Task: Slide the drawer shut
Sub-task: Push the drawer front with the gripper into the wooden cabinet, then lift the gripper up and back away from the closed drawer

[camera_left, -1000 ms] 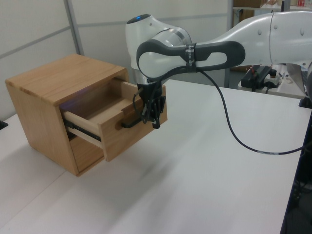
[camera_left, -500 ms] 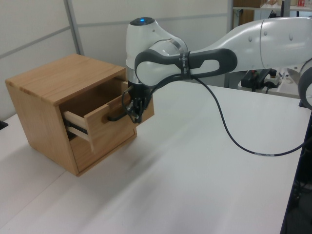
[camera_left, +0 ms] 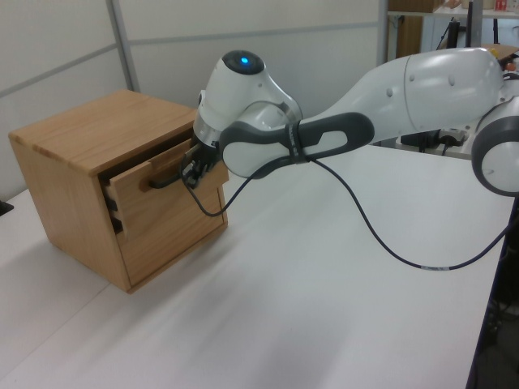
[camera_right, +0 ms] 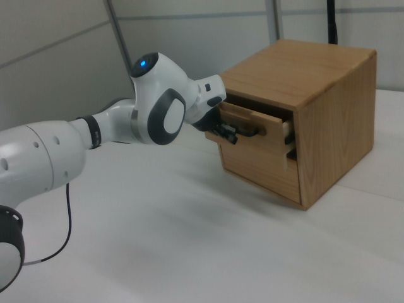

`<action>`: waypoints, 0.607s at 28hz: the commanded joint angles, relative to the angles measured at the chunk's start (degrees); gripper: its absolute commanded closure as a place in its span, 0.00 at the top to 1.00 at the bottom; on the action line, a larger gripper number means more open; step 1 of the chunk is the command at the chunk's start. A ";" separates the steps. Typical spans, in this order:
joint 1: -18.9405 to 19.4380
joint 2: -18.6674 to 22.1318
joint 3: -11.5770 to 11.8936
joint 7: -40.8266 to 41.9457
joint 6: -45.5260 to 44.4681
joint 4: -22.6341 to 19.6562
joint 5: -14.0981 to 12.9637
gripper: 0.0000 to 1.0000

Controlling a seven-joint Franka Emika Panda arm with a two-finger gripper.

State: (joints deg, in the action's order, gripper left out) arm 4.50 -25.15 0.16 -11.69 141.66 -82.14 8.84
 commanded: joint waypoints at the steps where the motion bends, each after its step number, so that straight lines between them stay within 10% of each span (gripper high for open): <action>1: -0.81 -1.74 0.19 -1.49 8.09 0.40 1.53 0.00; 17: -1.78 -2.27 0.19 -1.49 17.95 0.40 1.36 0.00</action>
State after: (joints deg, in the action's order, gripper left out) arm 3.17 -27.90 0.17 -11.76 154.82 -82.35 8.98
